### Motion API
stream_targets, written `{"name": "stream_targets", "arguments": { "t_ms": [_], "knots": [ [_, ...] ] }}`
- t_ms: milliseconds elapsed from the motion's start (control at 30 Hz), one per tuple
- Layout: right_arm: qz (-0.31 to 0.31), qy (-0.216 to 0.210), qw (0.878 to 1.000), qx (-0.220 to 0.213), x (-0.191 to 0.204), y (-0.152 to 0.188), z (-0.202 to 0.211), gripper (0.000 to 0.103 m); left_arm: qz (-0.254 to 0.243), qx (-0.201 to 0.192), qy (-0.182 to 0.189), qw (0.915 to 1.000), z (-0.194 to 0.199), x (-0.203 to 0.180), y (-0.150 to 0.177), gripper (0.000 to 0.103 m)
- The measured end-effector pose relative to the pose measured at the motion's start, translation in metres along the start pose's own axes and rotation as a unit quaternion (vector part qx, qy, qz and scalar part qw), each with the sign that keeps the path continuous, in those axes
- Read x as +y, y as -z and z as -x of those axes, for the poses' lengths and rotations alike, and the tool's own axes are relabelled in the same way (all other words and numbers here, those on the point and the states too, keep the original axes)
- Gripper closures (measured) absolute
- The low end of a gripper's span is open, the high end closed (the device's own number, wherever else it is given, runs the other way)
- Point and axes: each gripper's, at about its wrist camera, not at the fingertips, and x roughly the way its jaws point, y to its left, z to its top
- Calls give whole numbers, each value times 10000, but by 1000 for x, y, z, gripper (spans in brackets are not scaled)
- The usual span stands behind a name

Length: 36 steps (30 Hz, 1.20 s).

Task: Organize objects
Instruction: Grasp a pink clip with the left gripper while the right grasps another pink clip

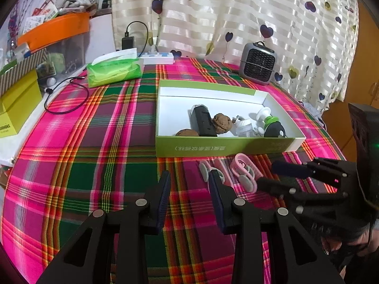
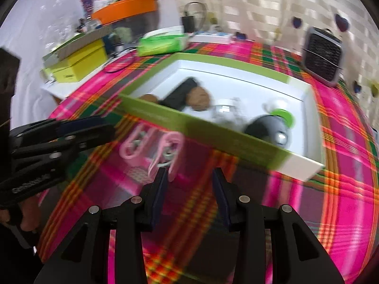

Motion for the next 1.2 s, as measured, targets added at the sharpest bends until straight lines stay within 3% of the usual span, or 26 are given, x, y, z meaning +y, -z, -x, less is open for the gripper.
{"name": "stream_targets", "arguments": {
  "t_ms": [233, 600, 633, 700, 967, 1200],
  "knots": [
    [299, -270, 9990, -194, 15, -4, 8, 63, -58, -2, 178, 9998, 1, -6, 0, 72],
    [452, -220, 9987, 56, 18, -14, -15, 63, -74, 56, 241, 9997, -2, -9, -1, 72],
    [462, -213, 9987, 50, 17, -14, -15, 65, -107, 75, 265, 9996, -3, -12, 0, 72],
    [471, -213, 9987, 41, 16, -14, -14, 79, -146, 101, 300, 9994, -4, -15, 0, 72],
    [319, -168, 9993, -30, 4, -9, -8, 79, -295, 282, 336, 9986, -14, -29, 1, 70],
    [167, -202, 9996, -39, -3, -8, -5, 79, -345, 431, 105, 9984, -28, -36, -2, 70]
  ]
}}
